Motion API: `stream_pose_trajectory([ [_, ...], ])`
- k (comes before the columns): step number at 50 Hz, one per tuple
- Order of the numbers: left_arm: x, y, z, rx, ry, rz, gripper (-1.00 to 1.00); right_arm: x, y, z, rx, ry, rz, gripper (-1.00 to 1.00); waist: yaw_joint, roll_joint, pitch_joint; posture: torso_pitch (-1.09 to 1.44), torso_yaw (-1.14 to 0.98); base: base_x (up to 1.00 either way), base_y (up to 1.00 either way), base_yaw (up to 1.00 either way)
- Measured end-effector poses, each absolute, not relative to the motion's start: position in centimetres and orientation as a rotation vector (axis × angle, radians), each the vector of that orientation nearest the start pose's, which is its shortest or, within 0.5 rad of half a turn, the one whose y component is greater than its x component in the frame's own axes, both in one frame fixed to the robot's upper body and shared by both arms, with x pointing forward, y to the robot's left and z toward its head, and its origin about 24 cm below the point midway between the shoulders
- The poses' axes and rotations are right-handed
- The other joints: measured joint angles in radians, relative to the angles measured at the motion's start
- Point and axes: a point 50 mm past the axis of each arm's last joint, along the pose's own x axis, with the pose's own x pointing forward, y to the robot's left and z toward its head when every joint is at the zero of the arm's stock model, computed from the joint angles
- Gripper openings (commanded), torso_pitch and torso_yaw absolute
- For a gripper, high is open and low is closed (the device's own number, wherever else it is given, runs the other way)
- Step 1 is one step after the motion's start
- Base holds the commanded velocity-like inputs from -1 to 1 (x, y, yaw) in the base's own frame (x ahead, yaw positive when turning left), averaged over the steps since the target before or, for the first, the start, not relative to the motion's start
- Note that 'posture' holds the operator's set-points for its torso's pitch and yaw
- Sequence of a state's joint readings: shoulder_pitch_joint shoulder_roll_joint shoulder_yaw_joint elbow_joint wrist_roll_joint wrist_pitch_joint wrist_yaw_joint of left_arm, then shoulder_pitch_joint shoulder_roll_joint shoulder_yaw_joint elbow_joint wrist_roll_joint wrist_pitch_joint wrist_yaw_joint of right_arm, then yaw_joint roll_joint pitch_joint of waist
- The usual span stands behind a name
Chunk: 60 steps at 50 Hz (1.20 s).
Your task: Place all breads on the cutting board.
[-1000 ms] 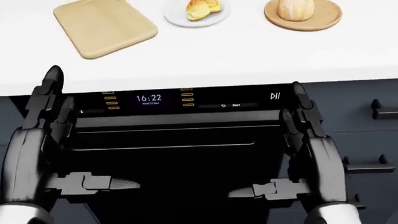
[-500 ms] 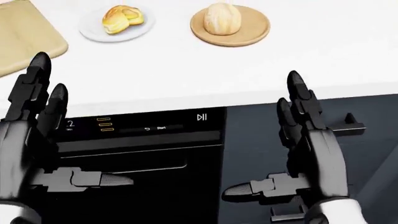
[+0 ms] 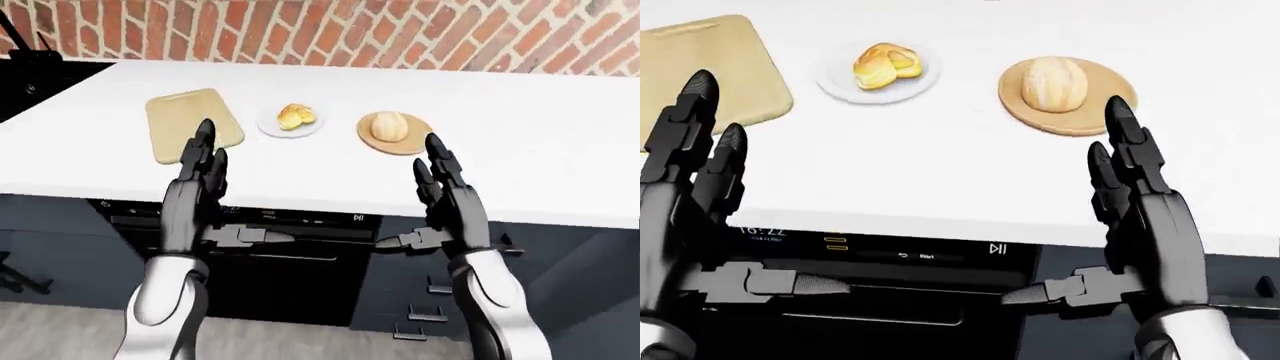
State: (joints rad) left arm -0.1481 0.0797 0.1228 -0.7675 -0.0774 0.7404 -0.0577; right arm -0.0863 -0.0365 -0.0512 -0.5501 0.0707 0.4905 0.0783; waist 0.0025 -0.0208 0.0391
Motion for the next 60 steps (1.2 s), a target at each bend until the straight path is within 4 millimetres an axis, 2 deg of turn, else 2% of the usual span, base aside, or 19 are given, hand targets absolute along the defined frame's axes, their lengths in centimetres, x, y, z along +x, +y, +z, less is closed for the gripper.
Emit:
stream_pose_trajectory([
  [2, 23.3, 17.1, 17.7, 0.034, -0.171, 0.006, 1.00, 25.0, -14.6, 14.5, 0.026, -0.156, 0.117, 1.00, 0.008, 0.012, -0.008, 0.00, 0.00, 0.11, 0.28, 0.00],
  [3, 23.3, 17.3, 17.9, 0.039, -0.175, 0.022, 1.00, 25.0, -14.4, 14.8, 0.031, -0.169, 0.131, 1.00, 0.009, 0.025, -0.011, 0.00, 0.00, 0.00, 0.00, 0.00],
  [4, 23.3, 17.6, 17.9, 0.044, -0.169, 0.039, 1.00, 25.0, -14.1, 14.8, 0.042, -0.165, 0.146, 1.00, 0.008, 0.025, -0.002, 0.00, 0.00, 0.00, 0.00, 0.00],
  [5, 23.4, 17.7, 17.8, 0.046, -0.154, 0.050, 1.00, 25.0, -13.9, 14.6, 0.050, -0.152, 0.156, 1.00, 0.005, 0.040, 0.012, 0.00, 0.00, 0.00, 0.00, 0.00],
  [7, 23.5, 17.4, 17.9, 0.048, -0.145, 0.043, 1.00, 24.9, -14.2, 14.6, 0.059, -0.137, 0.146, 1.00, 0.002, 0.064, 0.012, 0.00, 0.00, 0.02, 0.00, 0.00],
  [12, 23.4, 16.5, 18.7, 0.045, -0.188, -0.013, 1.00, 24.6, -15.9, 15.6, 0.057, -0.184, 0.052, 1.00, 0.003, 0.057, -0.011, 0.00, 0.00, 0.15, 0.00, 0.00],
  [16, 23.2, 16.8, 19.1, 0.052, -0.211, 0.003, 1.00, 24.5, -15.7, 16.2, 0.074, -0.228, 0.059, 1.00, 0.005, 0.047, -0.025, 0.00, 0.00, 0.00, -0.09, -0.32],
  [20, 23.4, 17.0, 18.7, 0.054, -0.188, 0.027, 1.00, 24.6, -15.3, 15.5, 0.092, -0.198, 0.092, 1.00, 0.011, 0.011, -0.006, 0.00, 0.00, 0.00, -0.11, -0.63],
  [23, 23.6, 16.3, 18.4, 0.045, -0.165, -0.020, 1.00, 24.6, -16.2, 14.9, 0.085, -0.172, 0.038, 1.00, -0.008, 0.018, -0.009, 0.00, 0.00, 0.00, -0.17, 0.00],
  [25, 23.6, 16.3, 18.4, 0.045, -0.166, -0.024, 1.00, 24.7, -16.3, 14.9, 0.082, -0.173, 0.029, 1.00, -0.009, 0.005, -0.023, 0.00, 0.00, 0.00, -0.01, 0.00],
  [27, 23.6, 16.3, 18.4, 0.040, -0.165, -0.026, 1.00, 24.6, -16.2, 14.9, 0.081, -0.178, 0.033, 1.00, -0.004, 0.008, -0.014, 0.00, 0.00, 0.00, 0.00, 0.00],
  [30, 23.6, 16.2, 18.7, 0.043, -0.169, -0.032, 1.00, 24.7, -16.2, 15.1, 0.081, -0.179, 0.035, 1.00, 0.007, -0.036, 0.001, 0.00, 0.00, 0.00, -0.03, 0.00],
  [33, 23.2, 16.4, 19.3, 0.050, -0.196, -0.017, 1.00, 24.5, -16.2, 15.8, 0.082, -0.214, 0.043, 1.00, 0.004, -0.023, -0.019, 0.00, 0.00, 0.00, -0.06, 0.00],
  [36, 22.7, 16.4, 20.1, 0.056, -0.232, -0.012, 1.00, 24.1, -16.0, 16.6, 0.080, -0.245, 0.052, 1.00, -0.007, -0.011, -0.006, 0.00, 0.00, 0.00, 0.00, 0.00],
  [38, 22.5, 16.2, 20.4, 0.057, -0.243, -0.025, 1.00, 24.0, -16.2, 16.8, 0.076, -0.247, 0.046, 1.00, -0.014, -0.001, -0.009, 0.00, 0.00, 0.00, 0.00, 0.00],
  [42, 22.5, 16.1, 20.6, 0.059, -0.237, -0.043, 1.00, 23.9, -16.3, 17.2, 0.069, -0.248, 0.036, 1.00, -0.019, 0.046, -0.015, 0.00, 0.00, 0.00, 0.00, 0.00],
  [46, 22.4, 16.7, 20.4, 0.064, -0.205, -0.004, 1.00, 23.5, -16.5, 17.5, 0.054, -0.232, 0.031, 1.00, -0.025, 0.017, -0.011, 0.00, 0.00, 0.00, 0.00, 0.00],
  [54, 21.7, 16.4, 21.1, 0.066, -0.243, -0.024, 1.00, 23.0, -16.3, 20.4, -0.004, -0.304, 0.022, 1.00, -0.008, 0.007, -0.021, 0.00, 0.00, 0.00, 0.00, 0.00],
  [60, 21.7, 16.3, 21.0, 0.066, -0.234, -0.024, 1.00, 24.0, -16.3, 20.7, -0.069, -0.254, -0.010, 1.00, -0.002, 0.003, -0.017, 0.00, 0.00, 0.00, 0.00, 0.00],
])
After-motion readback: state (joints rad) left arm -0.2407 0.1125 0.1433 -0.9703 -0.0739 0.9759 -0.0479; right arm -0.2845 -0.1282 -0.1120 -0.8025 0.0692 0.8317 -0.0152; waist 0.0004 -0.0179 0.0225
